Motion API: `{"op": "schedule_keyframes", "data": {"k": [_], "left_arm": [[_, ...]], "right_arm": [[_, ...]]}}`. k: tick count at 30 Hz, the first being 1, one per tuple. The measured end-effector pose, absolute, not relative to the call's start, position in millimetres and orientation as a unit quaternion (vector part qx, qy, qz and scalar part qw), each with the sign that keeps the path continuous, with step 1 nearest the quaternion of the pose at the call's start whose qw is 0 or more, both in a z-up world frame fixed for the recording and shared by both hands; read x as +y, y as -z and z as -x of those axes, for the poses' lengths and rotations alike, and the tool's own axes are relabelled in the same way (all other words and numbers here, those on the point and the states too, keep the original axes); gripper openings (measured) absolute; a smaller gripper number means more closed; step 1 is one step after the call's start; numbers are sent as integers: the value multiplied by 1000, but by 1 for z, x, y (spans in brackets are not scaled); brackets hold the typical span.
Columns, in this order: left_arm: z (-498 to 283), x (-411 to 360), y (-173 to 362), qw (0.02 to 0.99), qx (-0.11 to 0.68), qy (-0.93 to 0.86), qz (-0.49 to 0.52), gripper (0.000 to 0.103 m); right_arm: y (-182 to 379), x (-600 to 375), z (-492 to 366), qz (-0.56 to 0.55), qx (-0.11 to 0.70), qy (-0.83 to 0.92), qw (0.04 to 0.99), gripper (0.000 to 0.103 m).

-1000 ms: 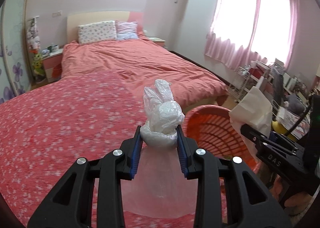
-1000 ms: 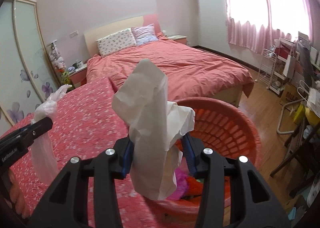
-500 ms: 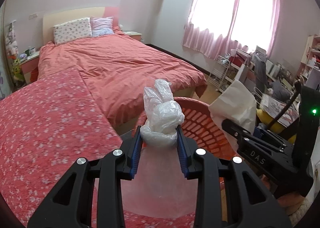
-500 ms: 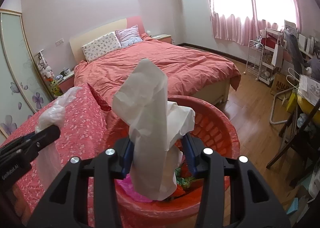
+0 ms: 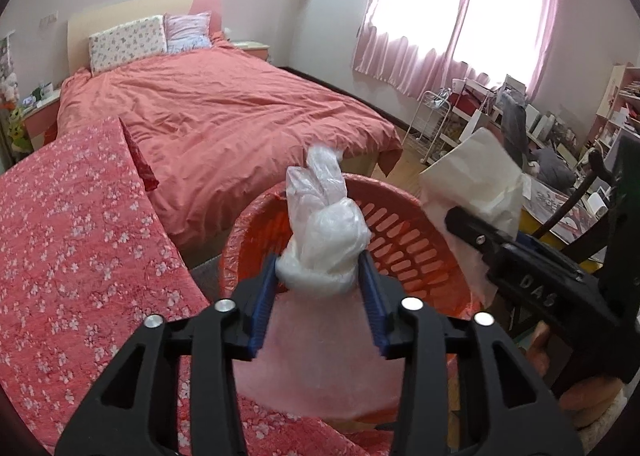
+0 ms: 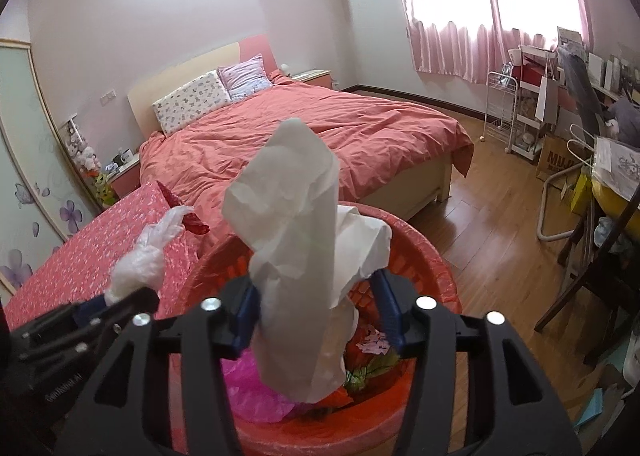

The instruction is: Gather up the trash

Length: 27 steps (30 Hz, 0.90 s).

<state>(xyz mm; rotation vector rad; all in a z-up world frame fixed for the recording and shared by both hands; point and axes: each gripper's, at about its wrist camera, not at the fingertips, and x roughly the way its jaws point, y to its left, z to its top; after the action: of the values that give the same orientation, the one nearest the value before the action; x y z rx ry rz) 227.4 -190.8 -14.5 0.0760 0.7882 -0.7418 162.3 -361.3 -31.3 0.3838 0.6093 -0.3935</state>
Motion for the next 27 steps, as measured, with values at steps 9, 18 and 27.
{"op": "schedule_keyframes", "data": {"k": [9, 18, 27], "left_arm": [[-231, -173, 15, 868, 380, 319, -29, 58], [-222, -124, -1, 896, 353, 267, -20, 70], [-170, -52, -30, 938, 288, 192, -11, 87]], "right_arm": [[31, -369, -158, -193, 289, 196, 917, 81], [9, -346, -143, -163, 272, 197, 928, 84], [-15, -295, -84, -112, 233, 207, 944, 95]]}}
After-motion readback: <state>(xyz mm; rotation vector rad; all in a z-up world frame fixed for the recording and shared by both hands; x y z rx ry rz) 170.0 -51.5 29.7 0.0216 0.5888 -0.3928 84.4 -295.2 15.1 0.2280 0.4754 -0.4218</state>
